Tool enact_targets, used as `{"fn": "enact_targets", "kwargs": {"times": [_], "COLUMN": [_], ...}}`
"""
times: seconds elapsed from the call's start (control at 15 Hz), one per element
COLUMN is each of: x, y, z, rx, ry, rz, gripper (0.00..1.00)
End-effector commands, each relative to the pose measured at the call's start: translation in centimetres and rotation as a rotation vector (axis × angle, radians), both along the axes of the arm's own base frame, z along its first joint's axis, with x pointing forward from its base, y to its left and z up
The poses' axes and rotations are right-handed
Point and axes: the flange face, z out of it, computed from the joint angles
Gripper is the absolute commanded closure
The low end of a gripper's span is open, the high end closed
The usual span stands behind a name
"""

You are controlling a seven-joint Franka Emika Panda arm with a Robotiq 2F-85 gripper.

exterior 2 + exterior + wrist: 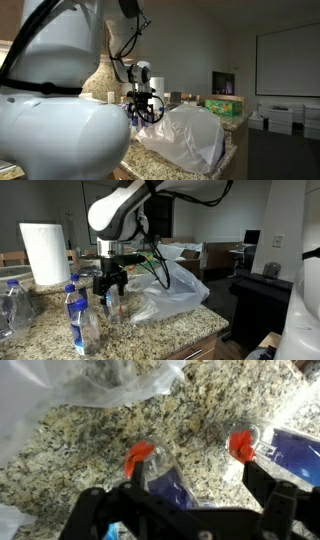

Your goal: Put the water bottles inside the plastic bag

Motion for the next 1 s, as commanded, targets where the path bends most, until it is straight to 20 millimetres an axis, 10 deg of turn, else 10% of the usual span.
{"fn": "enact_targets", "kwargs": {"times": [0.0,0.53,0.93], "x": [1.4,5.3,6.2], "y": [2.0,-0.4,-0.4], "z": [0.1,6.9,7.0], "rx": [0.011,-0.024,-0.011], "ry": [-0.050,-0.279,-0.314], "rz": [-0.038,-0.147,-0.148], "gripper": [0.00,0.00,0.00]}}
